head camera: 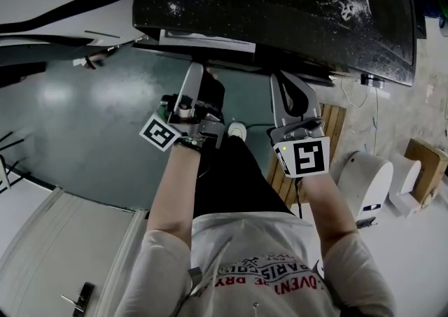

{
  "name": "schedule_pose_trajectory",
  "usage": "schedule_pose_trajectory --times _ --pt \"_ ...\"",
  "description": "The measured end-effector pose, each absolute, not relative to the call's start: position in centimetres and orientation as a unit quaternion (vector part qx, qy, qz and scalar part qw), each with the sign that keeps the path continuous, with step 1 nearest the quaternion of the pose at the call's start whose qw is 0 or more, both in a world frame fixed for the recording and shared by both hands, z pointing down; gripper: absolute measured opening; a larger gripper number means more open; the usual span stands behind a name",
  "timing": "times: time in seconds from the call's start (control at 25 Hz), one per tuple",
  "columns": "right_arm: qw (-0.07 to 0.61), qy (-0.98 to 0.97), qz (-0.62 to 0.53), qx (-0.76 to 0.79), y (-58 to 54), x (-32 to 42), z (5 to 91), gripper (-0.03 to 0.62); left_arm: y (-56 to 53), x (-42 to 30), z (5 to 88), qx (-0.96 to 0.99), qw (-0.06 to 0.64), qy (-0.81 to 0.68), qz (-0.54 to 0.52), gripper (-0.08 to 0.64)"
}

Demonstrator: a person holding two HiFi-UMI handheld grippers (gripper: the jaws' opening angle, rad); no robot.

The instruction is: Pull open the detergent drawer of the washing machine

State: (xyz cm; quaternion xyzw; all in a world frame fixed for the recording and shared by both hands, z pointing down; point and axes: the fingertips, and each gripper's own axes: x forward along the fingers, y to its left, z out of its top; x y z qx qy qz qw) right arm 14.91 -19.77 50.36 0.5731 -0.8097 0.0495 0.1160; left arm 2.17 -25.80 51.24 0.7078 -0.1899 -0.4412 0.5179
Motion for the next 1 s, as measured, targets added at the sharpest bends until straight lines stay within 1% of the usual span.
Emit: schedule_pose_trajectory --times 0.24,0.4,1.0 --pt "0.102 -0.807 0.062 0.578 -19.1 14.2 49.7 0.002 -24.7 1.8 51.2 0.710 0.520 -0.189 -0.436 0.221" --pt "0.110 -0.813 0.049 0.570 -18.1 14.1 50.2 0.002 -23.3 1.3 51.5 0.712 0.516 -0.187 -0.437 0.222" --pt "0.103 -0.821 0.058 0.559 -13.8 12.6 50.5 0.002 -18.9 -0.2 51.5 0.716 0.520 -0.183 -0.428 0.222"
